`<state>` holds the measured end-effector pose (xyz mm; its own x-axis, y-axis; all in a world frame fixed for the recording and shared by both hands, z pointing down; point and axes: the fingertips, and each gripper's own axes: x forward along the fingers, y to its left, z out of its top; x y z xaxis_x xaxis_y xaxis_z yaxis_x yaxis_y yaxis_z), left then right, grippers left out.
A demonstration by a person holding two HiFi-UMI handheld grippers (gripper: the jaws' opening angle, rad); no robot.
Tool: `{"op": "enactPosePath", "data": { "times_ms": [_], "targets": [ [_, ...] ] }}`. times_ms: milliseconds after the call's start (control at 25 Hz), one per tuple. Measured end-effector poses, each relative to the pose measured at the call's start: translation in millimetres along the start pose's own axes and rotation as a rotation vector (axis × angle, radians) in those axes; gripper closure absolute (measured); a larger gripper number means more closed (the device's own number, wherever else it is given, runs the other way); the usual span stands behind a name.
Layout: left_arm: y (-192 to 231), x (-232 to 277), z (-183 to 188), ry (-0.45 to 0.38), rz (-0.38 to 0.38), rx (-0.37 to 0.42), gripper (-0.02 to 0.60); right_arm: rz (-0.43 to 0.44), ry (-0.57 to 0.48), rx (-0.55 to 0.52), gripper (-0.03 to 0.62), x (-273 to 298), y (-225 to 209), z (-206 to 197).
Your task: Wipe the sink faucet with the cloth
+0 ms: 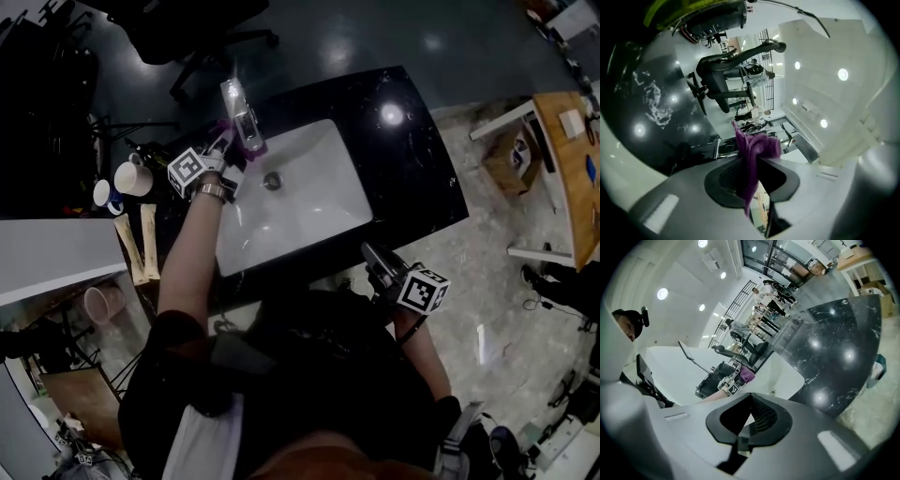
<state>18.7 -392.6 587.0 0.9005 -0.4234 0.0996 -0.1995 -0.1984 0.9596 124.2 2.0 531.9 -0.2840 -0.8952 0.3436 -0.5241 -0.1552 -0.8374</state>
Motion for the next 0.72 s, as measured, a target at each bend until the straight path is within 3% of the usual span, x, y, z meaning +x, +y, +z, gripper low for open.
{"op": "enactPosePath", "data": {
  "times_ms": [200,360,720],
  "targets": [
    [-3,7,1,-0.043,-0.088,-0.092,0.509,-0.024,0.017,-0.002,0.582,6,-3,-5],
    [-8,7,-7,-0.063,-0.175,-0.222,0.511,-0.02,0.04,0.009,0.582,12,-6,-12],
    [-27,-14,-23,-0.119,-0.337,-0.354,0.511,0.022,0.051,-0.037,0.582,9,-3,-2]
  ]
}}
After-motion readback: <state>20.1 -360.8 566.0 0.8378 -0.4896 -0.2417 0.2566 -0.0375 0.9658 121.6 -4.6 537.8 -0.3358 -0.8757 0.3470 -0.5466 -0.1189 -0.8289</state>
